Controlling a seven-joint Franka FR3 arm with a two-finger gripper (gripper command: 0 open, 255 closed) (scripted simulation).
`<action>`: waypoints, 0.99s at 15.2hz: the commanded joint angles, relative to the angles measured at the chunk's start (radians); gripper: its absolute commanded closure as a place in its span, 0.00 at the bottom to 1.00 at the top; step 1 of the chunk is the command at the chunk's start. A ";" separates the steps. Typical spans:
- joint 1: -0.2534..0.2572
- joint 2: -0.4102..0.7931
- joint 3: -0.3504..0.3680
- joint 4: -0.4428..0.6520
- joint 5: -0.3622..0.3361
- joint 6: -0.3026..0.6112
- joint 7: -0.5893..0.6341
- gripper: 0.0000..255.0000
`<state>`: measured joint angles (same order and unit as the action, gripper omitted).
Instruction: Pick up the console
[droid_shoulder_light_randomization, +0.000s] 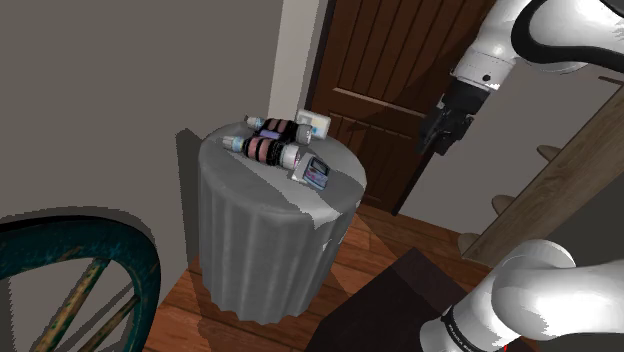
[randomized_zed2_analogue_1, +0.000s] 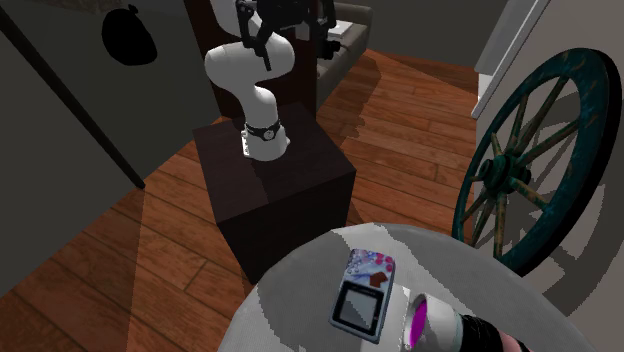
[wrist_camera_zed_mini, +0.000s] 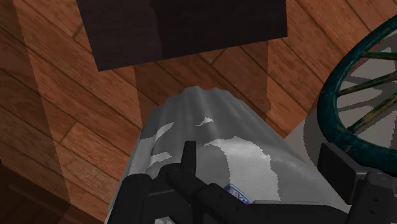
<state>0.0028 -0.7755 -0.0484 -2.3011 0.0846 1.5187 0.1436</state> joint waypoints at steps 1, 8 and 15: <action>0.000 0.000 0.000 0.000 0.000 0.000 0.000 0.00; -0.012 0.324 0.227 0.170 -0.141 0.038 0.225 0.00; -0.011 0.717 0.394 0.419 -0.380 -0.045 0.484 0.00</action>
<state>-0.0121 -0.1207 0.3252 -1.9209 -0.2539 1.4911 0.5850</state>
